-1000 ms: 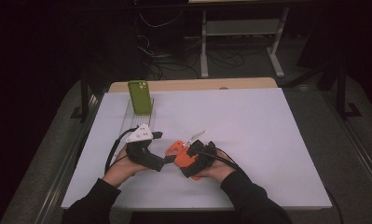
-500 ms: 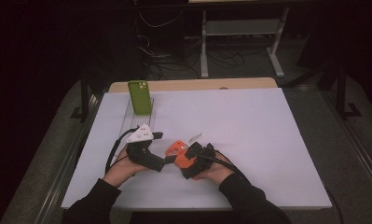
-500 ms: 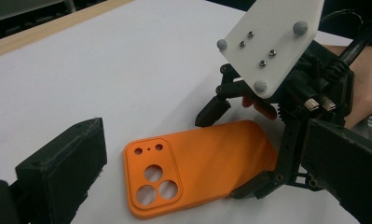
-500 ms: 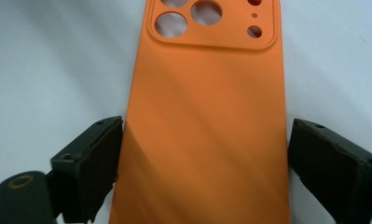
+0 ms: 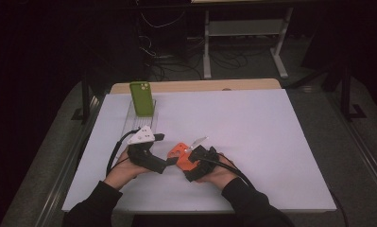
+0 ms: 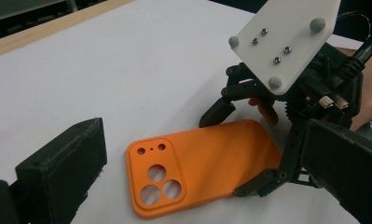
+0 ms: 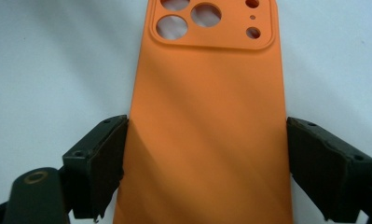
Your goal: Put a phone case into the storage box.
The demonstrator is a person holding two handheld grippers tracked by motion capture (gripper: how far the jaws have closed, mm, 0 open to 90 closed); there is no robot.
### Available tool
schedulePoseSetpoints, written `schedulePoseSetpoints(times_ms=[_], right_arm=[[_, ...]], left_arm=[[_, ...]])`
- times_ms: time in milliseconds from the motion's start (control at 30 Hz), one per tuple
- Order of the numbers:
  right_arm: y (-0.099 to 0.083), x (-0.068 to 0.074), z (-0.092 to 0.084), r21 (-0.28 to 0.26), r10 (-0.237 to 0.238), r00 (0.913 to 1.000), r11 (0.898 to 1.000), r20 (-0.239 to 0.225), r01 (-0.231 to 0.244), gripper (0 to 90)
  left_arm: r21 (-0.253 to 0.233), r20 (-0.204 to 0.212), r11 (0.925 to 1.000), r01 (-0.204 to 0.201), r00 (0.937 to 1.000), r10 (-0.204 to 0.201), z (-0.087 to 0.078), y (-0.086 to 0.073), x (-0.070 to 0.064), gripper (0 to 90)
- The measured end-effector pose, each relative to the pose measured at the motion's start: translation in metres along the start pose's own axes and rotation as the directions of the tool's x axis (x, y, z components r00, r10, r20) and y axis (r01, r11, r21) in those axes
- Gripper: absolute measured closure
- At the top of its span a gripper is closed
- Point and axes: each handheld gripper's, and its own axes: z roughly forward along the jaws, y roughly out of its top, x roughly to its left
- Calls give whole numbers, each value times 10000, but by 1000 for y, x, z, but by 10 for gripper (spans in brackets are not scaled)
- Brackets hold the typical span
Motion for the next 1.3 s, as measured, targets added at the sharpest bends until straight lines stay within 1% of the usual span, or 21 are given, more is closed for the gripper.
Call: schedulePoseSetpoints(times_ms=[67, 233, 367, 433, 667, 700, 767, 800, 833, 867, 900, 1000, 1033, 1067, 1100, 1133, 1167, 1200, 1233, 1267, 1300], right_arm=[[0, -1, 0, -4, -45, 10000, 10000, -67, 45, 150], [0, -4, -3, -182, -316, 9992, 9993, -258, 312, 151], [1, -10, -11, -375, -349, 9979, 9988, -542, 329, 152], [1, -16, -16, -435, -399, 9974, 9984, -598, 374, 152], [1, -39, -38, -465, -659, 9957, 9969, -653, 629, 152], [0, -42, -41, -436, -696, 9953, 9968, -673, 668, 152], [-1, -49, -46, -483, -723, 9945, 9965, -763, 688, 152], [-2, -53, -48, -510, -782, 9934, 9959, -845, 741, 152], [-3, -56, -51, -470, -901, 9923, 9952, -855, 863, 152], [-4, -60, -53, -513, -1033, 9907, 9938, -891, 990, 151], [-5, -64, -55, -543, -1255, 9888, 9911, -806, 1213, 151], [-7, -71, -63, -638, -1513, 9826, 9874, -1074, 1451, 152], [-8, -73, -66, -710, -1559, 9794, 9865, -1282, 1477, 151], [-8, -74, -68, -783, -1621, 9767, 9852, -1405, 1523, 151], [-9, -74, -69, -769, -1749, 9725, 9833, -1539, 1646, 152], [-9, -75, -71, -739, -1881, 9689, 9812, -1610, 1782, 151], [-9, -75, -71, -712, -1928, 9667, 9805, -1680, 1831, 151], [-10, -77, -71, -748, -2131, 9626, 9763, -1674, 2031, 151], [-10, -79, -71, -725, -2297, 9593, 9727, -1644, 2205, 151], [-10, -80, -70, -720, -2345, 9570, 9717, -1711, 2252, 152], [-11, -81, -70, -646, -2386, 9550, 9709, -1762, 2307, 152]], left_arm=[[-64, 14, 10000, 58, 10000, -58, 0, 0, 0, 0], [-12, 61, 10000, -16, 10000, 16, 0, 0, 0, 0], [-79, 129, 10000, 42, 9999, -41, 2, 1, -1, 0], [-5, 169, 9999, -111, 9998, 111, 2, 1, -1, 0], [80, 227, 9998, -154, 9996, 153, 2, 3, -1, 0], [103, 219, 9996, -246, 9995, 244, 1, 3, -1, 0], [42, 207, 10000, -44, 9998, 43, 1, 3, -2, 0], [-52, 200, 9999, -109, 9997, 110, 1, 3, -1, 0], [-59, 191, 10000, -73, 9998, 74, 1, 4, -1, 0], [-73, 196, 10000, -66, 9998, 68, 1, 4, -1, 0], [-86, 215, 9999, -69, 9997, 71, 1, 4, -1, 0], [-76, 258, 9999, -74, 9996, 76, 1, 4, -2, 0], [-40, 272, 9999, -93, 9996, 94, 1, 4, -2, 0], [-50, 293, 9999, -132, 9995, 133, 2, 4, -2, 0], [-66, 310, 9999, -88, 9995, 90, 2, 4, -2, 0], [-63, 327, 9999, -134, 9994, 136, 3, 4, -2, 0], [47, 364, 9998, -216, 9991, 214, 3, 4, -2, 0], [99, 389, 9997, -233, 9990, 229, 3, 5, -1, 0], [38, 416, 9998, -212, 9989, 210, 4, 5, -2, 0], [145, 494, 9993, -331, 9983, 324, 3, 6, -1, 0], [211, 588, 9992, -347, 9977, 334, 3, 7, -1, 0]])
